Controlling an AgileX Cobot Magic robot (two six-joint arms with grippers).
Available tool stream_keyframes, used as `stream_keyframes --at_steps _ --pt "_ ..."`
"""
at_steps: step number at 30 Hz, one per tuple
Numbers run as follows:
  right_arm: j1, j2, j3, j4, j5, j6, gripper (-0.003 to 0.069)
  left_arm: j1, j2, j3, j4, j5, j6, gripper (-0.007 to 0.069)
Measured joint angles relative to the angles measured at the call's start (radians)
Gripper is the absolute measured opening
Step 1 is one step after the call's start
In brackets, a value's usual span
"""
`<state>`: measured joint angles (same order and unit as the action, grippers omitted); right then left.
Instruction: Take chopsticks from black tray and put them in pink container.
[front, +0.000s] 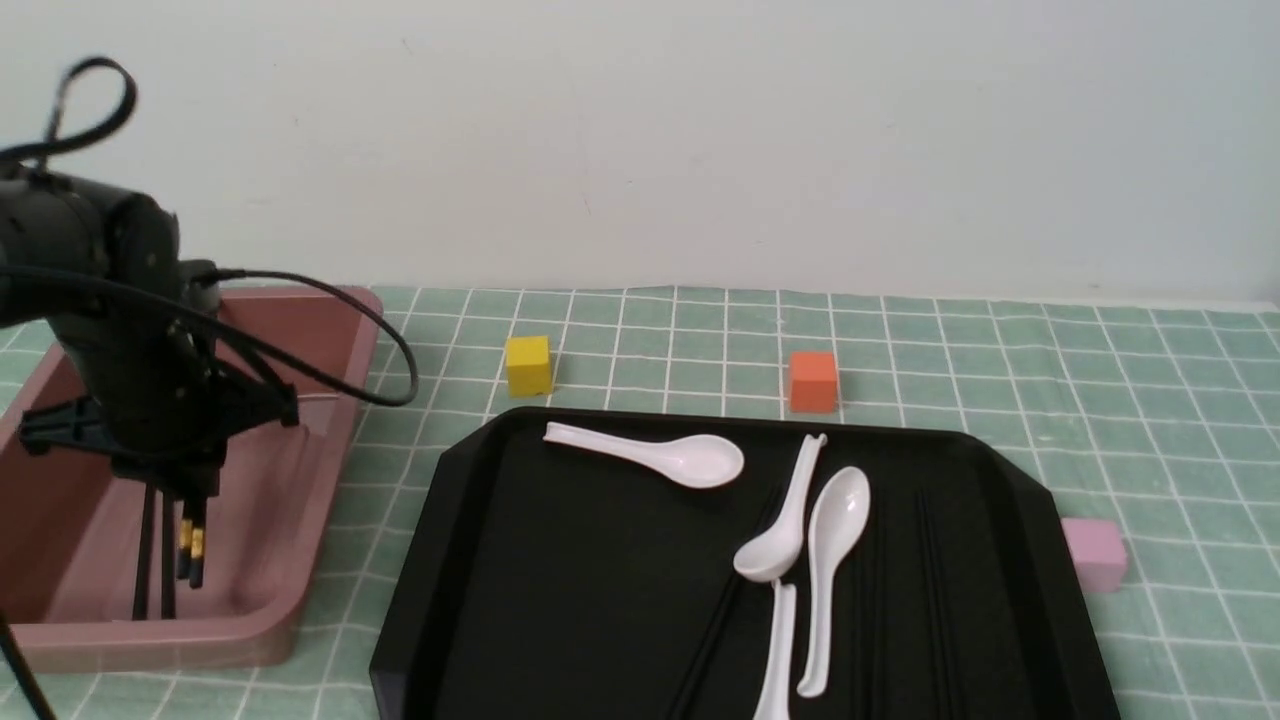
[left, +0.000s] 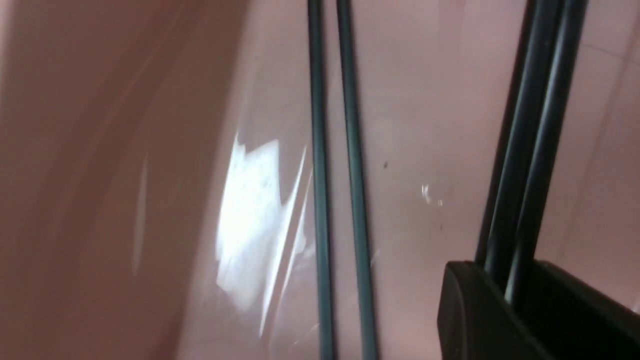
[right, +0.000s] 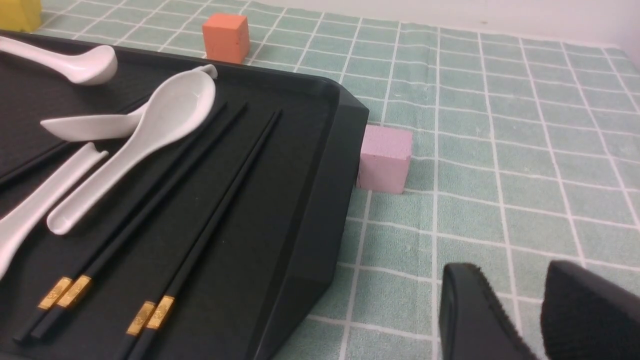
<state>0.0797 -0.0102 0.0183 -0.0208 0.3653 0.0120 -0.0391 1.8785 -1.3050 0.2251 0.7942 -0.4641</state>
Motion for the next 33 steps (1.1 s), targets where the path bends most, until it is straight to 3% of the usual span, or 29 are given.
stream_keyframes --at_steps 7,10,14,18,19,24,33 --pt "0.000 0.000 0.000 0.000 0.000 0.000 0.0240 0.000 0.004 -0.030 -0.030 0.109 -0.021 0.0223" --pt "0.000 0.000 0.000 0.000 0.000 0.000 0.0240 0.000 -0.017 -0.036 -0.049 0.164 -0.021 0.0227" --pt "0.000 0.000 0.000 0.000 0.000 0.000 0.0240 0.000 -0.102 -0.036 -0.084 0.223 0.012 0.0167" --pt "0.000 0.000 0.000 0.000 0.000 0.000 0.0240 0.000 -0.261 0.010 -0.137 0.243 0.080 0.0035" --pt "0.000 0.000 0.000 0.000 0.000 0.000 0.0240 0.000 -0.323 0.047 -0.154 0.236 0.094 -0.0006" --pt "0.000 0.000 0.000 0.000 0.000 0.000 0.0240 0.000 -0.585 0.271 -0.282 0.152 0.171 -0.0013" --pt "0.000 0.000 0.000 0.000 0.000 0.000 0.0240 0.000 -1.201 0.842 -0.680 -0.152 0.478 -0.0013"
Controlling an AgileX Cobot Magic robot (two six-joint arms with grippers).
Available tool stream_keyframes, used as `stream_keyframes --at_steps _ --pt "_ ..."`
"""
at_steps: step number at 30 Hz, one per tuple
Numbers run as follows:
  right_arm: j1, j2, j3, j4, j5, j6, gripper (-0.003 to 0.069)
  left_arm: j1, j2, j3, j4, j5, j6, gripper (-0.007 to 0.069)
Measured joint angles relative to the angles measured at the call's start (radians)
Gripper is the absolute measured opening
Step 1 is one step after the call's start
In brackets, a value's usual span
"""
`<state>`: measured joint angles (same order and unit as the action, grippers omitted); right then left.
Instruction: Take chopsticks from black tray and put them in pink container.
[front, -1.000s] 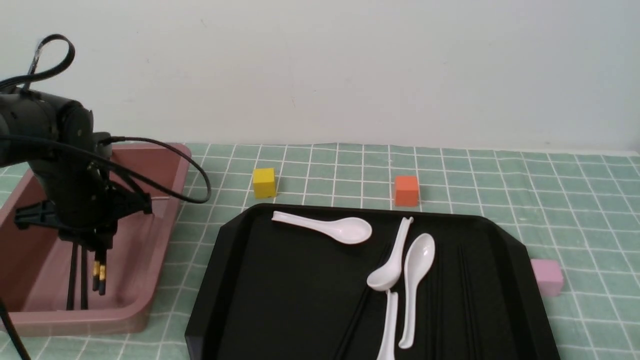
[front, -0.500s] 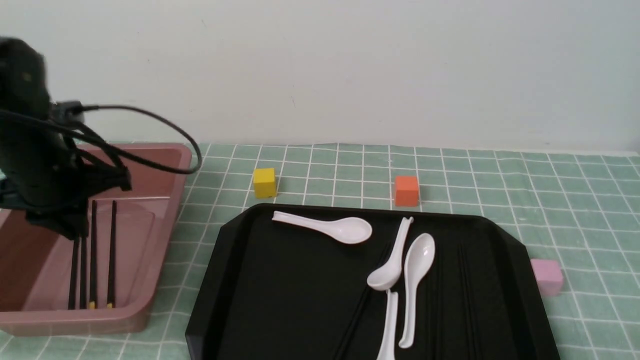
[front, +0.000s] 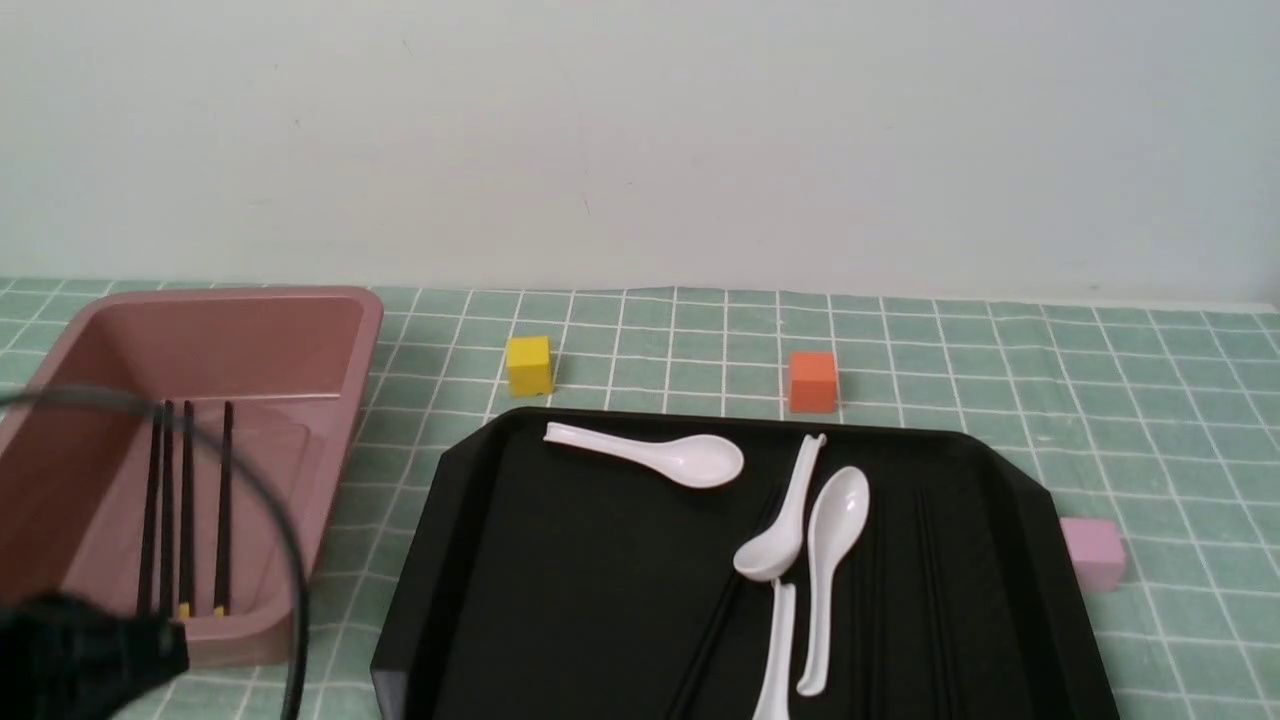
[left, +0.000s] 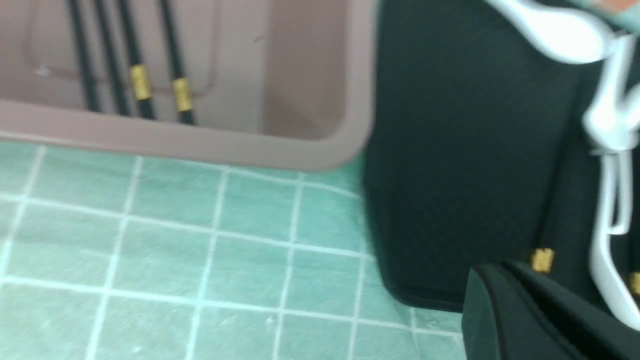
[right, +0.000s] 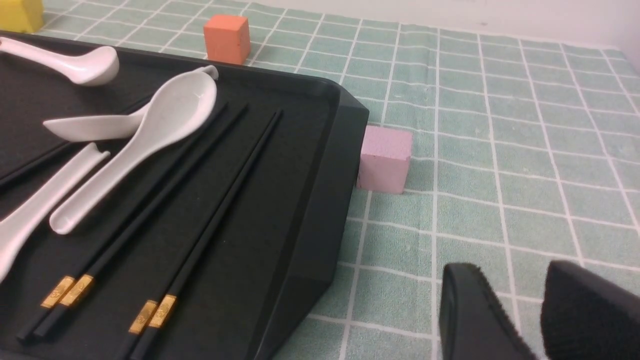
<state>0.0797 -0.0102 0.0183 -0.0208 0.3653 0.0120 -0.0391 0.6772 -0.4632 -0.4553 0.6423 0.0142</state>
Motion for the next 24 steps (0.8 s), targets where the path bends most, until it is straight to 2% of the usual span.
stream_keyframes --at_steps 5,11,16,24 --pt "0.000 0.000 0.000 0.001 0.000 0.000 0.0240 0.000 -0.254 0.175 -0.086 -0.116 0.083 -0.0013" --pt "0.000 0.000 0.000 0.000 0.000 0.000 0.0240 0.000 -0.502 0.259 -0.100 -0.215 0.094 -0.0013" --pt "0.000 0.000 0.000 0.000 0.000 0.000 0.0240 0.000 -0.592 0.267 -0.095 -0.215 0.096 -0.0013" --pt "0.000 0.000 0.000 0.000 0.000 0.000 0.0240 0.000 -0.601 0.310 -0.035 -0.221 0.099 -0.0013"
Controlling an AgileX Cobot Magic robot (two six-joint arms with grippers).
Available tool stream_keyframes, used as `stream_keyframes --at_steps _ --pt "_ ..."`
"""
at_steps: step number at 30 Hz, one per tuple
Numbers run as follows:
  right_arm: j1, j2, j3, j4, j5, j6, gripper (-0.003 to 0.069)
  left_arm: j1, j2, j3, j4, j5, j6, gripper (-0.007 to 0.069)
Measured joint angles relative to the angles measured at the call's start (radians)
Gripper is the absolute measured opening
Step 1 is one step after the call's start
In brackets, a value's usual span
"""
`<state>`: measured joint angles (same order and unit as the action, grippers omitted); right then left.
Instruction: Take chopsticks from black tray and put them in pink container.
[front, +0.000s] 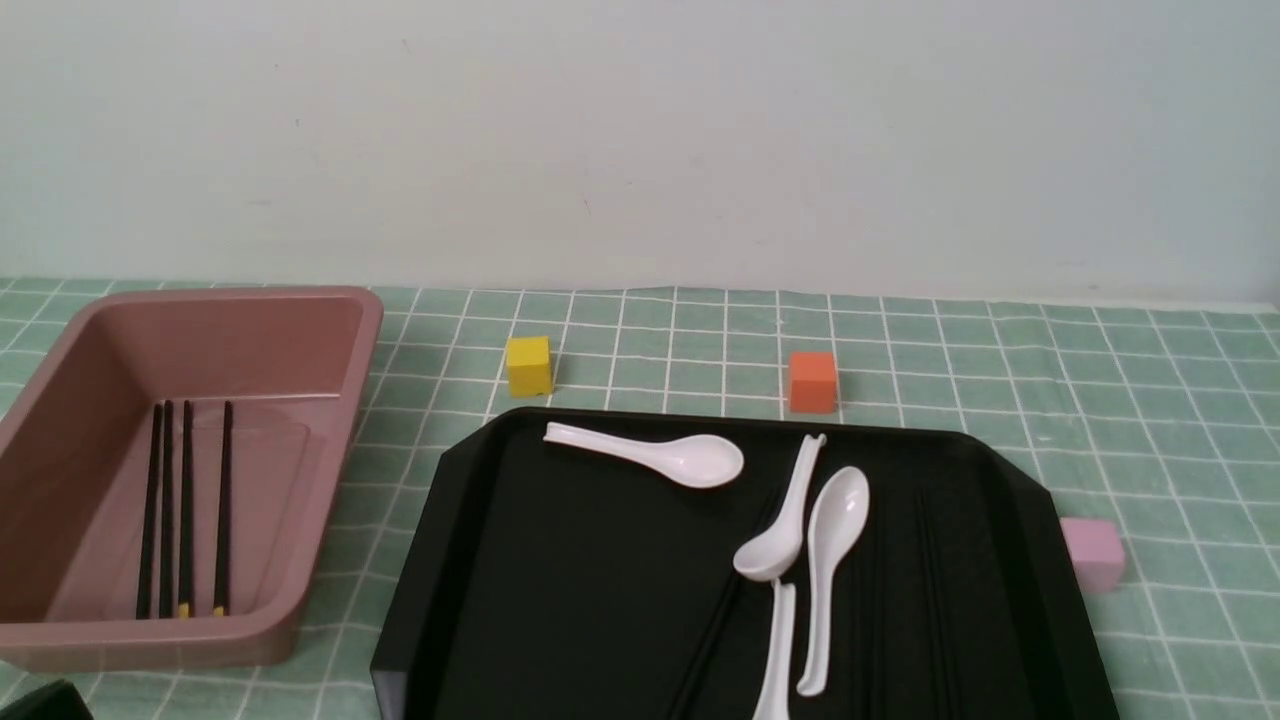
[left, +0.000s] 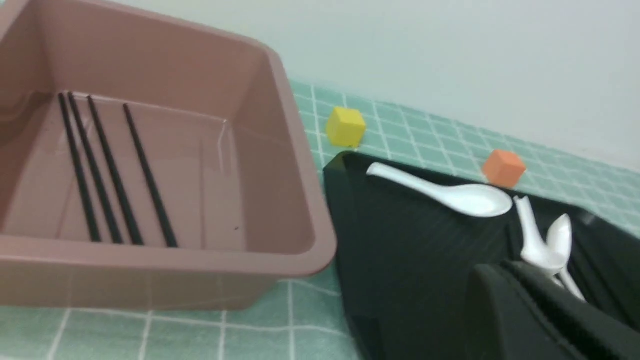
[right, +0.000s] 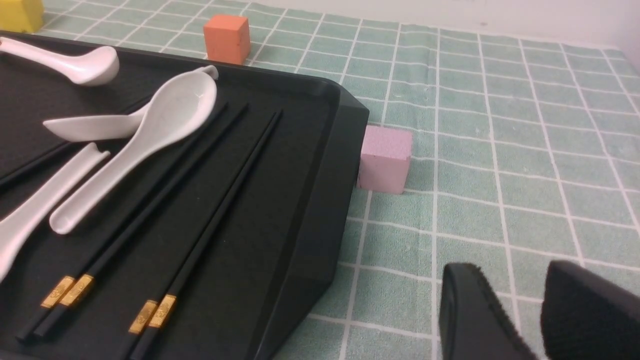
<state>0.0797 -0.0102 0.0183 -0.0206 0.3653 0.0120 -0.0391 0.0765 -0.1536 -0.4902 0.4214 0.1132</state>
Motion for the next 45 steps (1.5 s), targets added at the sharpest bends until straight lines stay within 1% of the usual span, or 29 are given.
stream_keyframes --at_steps 3,5,8,9,12,15,45 --pt "0.000 0.000 0.000 0.000 0.000 0.000 0.0240 0.000 -0.005 0.044 0.074 -0.007 -0.008 -0.0013" --pt "0.000 0.000 0.000 0.000 0.000 0.000 0.0240 0.000 -0.019 0.070 0.132 -0.007 -0.037 -0.0013" --pt "0.000 0.000 0.000 0.000 0.000 0.000 0.0240 0.000 -0.050 0.105 0.224 -0.007 -0.126 -0.0012" --pt "0.000 0.000 0.000 0.000 0.000 0.000 0.0240 0.000 -0.069 0.122 0.263 -0.008 -0.176 -0.0012" --pt "0.000 0.000 0.000 0.000 0.000 0.000 0.0240 0.000 -0.086 0.159 0.331 -0.014 -0.261 -0.0011" --pt "0.000 0.000 0.000 0.000 0.000 0.000 0.0240 0.000 -0.088 0.179 0.365 -0.014 -0.301 -0.0008" --pt "0.000 0.000 0.000 0.000 0.000 0.000 0.0240 0.000 -0.088 0.183 0.377 -0.023 -0.314 0.0019"
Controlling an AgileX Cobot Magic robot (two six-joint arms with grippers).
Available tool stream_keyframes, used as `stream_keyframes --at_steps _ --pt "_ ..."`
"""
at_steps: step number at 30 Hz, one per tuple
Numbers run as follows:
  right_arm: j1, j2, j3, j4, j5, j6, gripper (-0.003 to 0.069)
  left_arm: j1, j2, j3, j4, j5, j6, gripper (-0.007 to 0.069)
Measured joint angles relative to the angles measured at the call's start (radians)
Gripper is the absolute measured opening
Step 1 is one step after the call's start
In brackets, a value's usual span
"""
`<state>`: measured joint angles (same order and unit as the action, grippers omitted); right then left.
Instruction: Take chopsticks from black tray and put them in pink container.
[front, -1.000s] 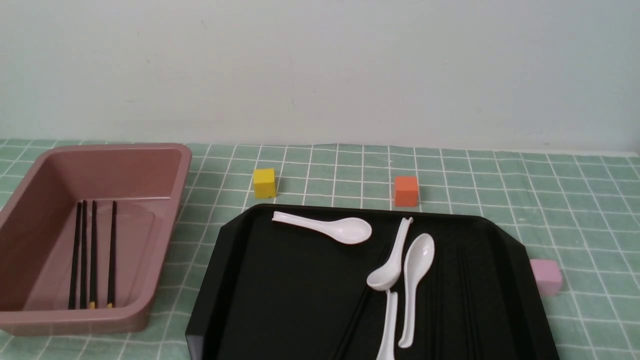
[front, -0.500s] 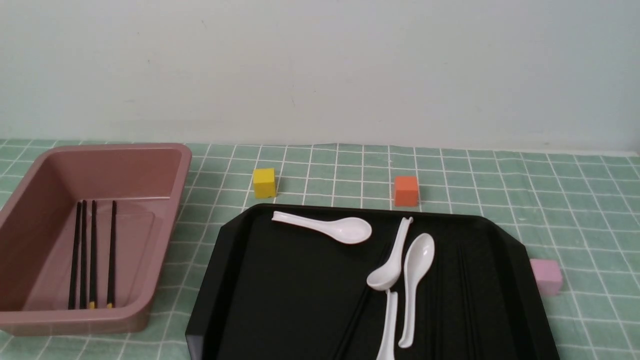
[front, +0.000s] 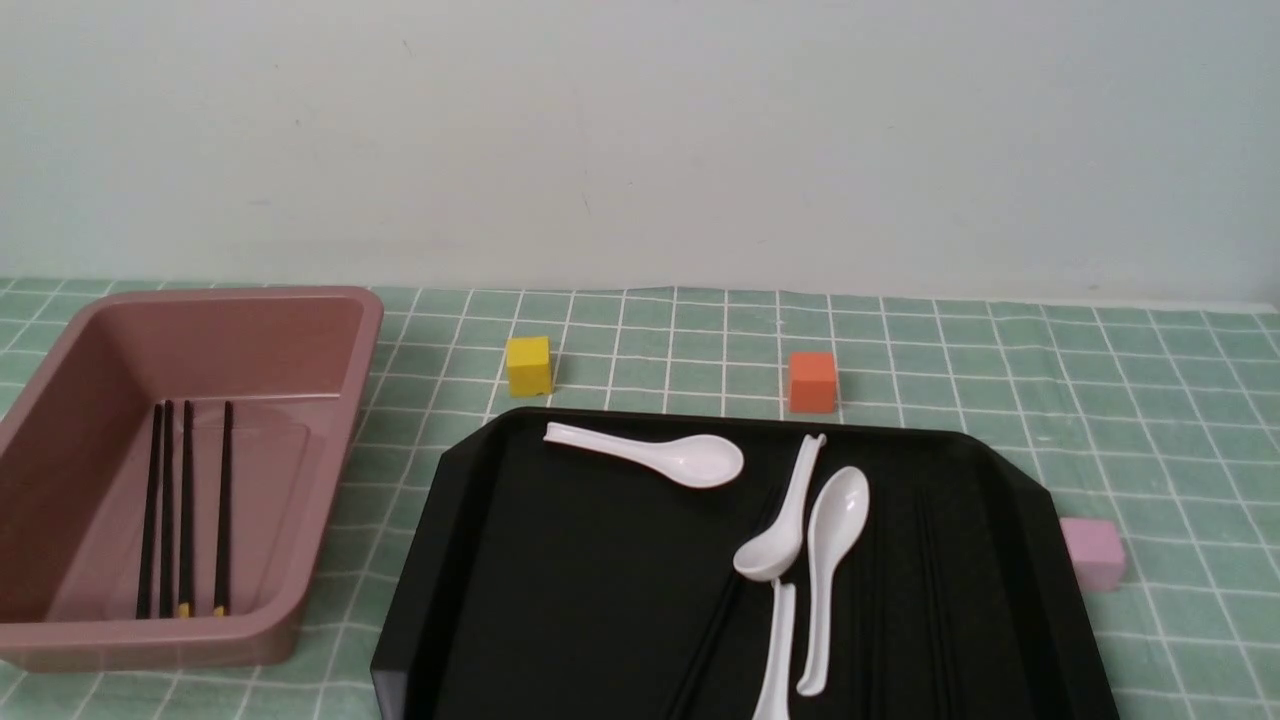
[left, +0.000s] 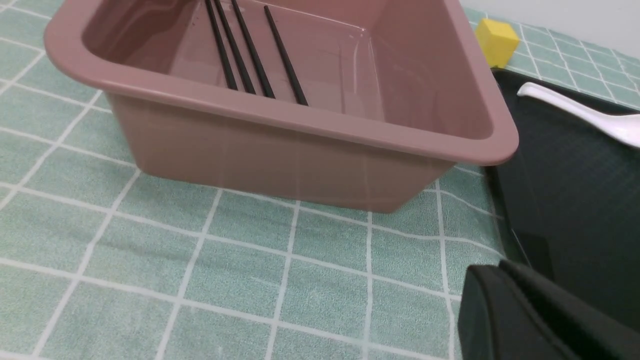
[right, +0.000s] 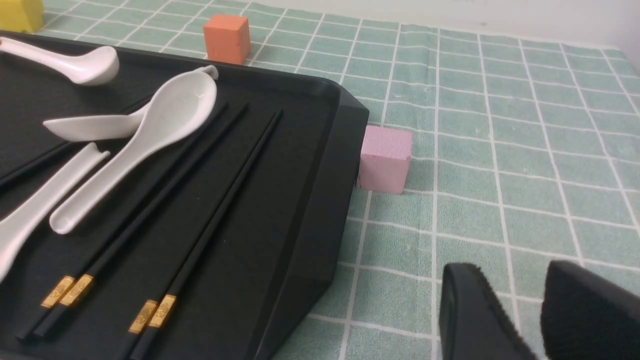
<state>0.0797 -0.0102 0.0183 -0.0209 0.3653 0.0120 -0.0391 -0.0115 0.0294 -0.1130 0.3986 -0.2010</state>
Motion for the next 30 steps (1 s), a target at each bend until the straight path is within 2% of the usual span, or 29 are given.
stream_keyframes --at_steps 30 --pt "0.000 0.000 0.000 0.000 0.000 0.000 0.0240 0.000 0.000 0.000 0.000 0.000 0.000 0.0040"
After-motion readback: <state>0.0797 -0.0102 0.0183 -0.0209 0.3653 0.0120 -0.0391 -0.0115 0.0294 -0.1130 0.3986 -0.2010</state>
